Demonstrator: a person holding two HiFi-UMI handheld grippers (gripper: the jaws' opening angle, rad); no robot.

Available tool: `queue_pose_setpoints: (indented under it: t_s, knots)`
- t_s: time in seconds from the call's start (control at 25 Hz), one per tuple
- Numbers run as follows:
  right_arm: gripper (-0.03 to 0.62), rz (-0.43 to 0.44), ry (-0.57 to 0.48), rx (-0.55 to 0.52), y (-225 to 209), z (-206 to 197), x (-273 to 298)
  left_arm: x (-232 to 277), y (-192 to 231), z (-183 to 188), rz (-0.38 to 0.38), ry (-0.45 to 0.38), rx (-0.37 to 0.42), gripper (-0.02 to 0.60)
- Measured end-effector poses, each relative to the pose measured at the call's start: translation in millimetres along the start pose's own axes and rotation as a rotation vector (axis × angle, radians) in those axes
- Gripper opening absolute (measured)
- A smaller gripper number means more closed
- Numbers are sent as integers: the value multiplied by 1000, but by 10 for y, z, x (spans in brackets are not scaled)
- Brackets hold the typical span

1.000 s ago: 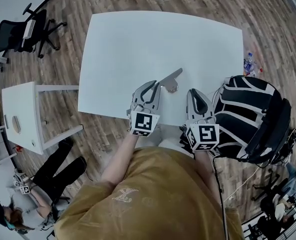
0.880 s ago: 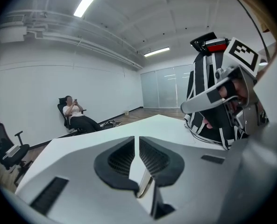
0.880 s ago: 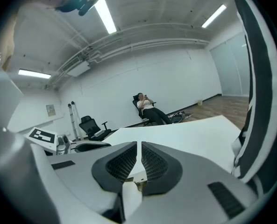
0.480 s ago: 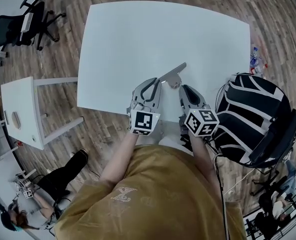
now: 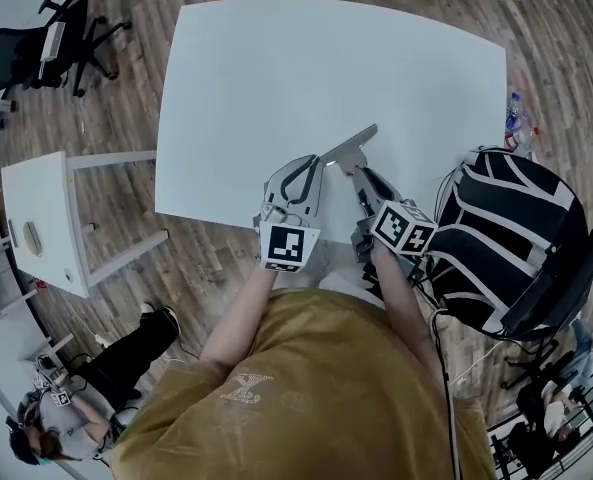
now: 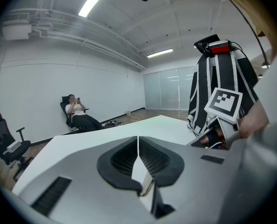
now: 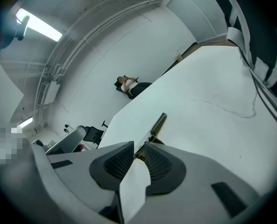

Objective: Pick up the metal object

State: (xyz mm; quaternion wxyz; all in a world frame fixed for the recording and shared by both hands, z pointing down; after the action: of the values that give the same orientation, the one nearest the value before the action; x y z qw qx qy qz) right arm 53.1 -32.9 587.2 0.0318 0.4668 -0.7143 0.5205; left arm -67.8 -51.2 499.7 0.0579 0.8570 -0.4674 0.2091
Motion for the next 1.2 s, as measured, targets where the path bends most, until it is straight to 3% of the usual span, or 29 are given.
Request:
queue_pose_setpoints:
  t_s: [0.24, 0.96, 1.2]
  knots:
    - [92, 6, 5, 127, -90, -19, 83, 2, 34, -27, 7, 10, -17, 14]
    - [92, 59, 35, 367, -115, 13, 326, 79, 66, -102, -4, 49, -12, 14]
    - [35, 133, 0, 451, -94, 48, 357, 107, 73, -76, -12, 41, -13, 14]
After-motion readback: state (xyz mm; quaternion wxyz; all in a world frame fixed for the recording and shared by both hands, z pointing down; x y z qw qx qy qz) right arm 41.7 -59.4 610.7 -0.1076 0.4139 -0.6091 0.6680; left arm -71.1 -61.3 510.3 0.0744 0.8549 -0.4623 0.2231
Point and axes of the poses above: the fingertips, and each gripper's own axes: x forward along the fingers, y to its left, z out of its top, the point moved 3 cm from there along -x, backward along the fingers, and after that the axes turned 2 degrees about y, right-handed, at the moved point
